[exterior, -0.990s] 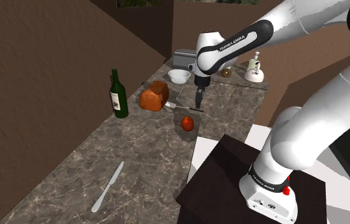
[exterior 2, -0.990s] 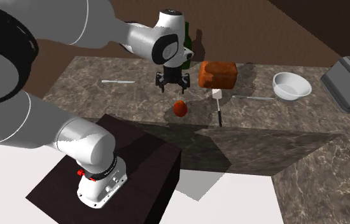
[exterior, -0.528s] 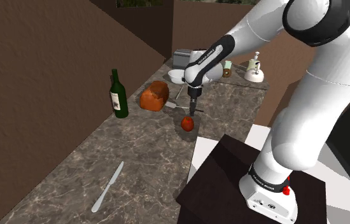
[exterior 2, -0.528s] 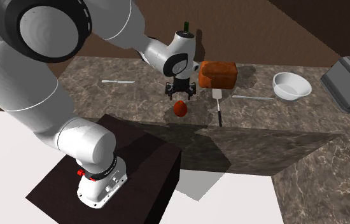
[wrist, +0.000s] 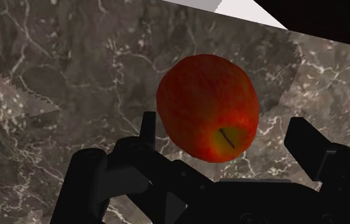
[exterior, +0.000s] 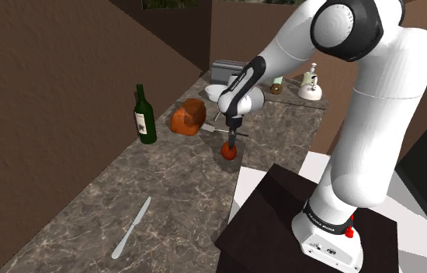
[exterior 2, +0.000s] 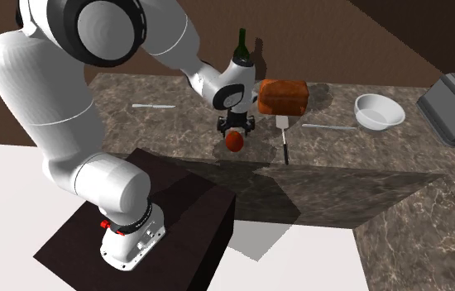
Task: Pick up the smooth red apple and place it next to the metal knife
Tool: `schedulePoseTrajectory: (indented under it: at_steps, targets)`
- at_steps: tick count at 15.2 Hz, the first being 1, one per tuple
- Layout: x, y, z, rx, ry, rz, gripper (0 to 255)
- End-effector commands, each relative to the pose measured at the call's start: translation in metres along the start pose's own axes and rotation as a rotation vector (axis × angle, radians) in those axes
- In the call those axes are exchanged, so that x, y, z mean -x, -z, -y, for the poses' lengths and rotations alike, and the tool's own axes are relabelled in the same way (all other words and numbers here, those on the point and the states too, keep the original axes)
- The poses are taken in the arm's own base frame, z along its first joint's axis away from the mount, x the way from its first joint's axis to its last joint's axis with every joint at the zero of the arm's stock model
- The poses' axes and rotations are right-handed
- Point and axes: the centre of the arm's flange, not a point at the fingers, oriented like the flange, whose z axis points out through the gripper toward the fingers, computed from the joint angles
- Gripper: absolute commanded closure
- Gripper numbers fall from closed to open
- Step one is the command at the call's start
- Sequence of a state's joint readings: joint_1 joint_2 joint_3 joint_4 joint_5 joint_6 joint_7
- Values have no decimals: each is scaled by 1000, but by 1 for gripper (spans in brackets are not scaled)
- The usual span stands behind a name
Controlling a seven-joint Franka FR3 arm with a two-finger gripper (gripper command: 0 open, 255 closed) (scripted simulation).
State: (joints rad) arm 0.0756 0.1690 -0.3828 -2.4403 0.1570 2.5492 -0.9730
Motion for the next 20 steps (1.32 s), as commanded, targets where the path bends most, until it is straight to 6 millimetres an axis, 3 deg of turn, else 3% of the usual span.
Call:
schedulePoseTrajectory:
  at_steps: [1, 9, 10, 20]
  targets:
    - [0, -13, -1, 0, 0, 0, 0]
    - [0, -13, -1, 0, 0, 0, 0]
    - [0, -13, -1, 0, 0, 0, 255]
    - [1, -8, -1, 0, 0, 0, 255]
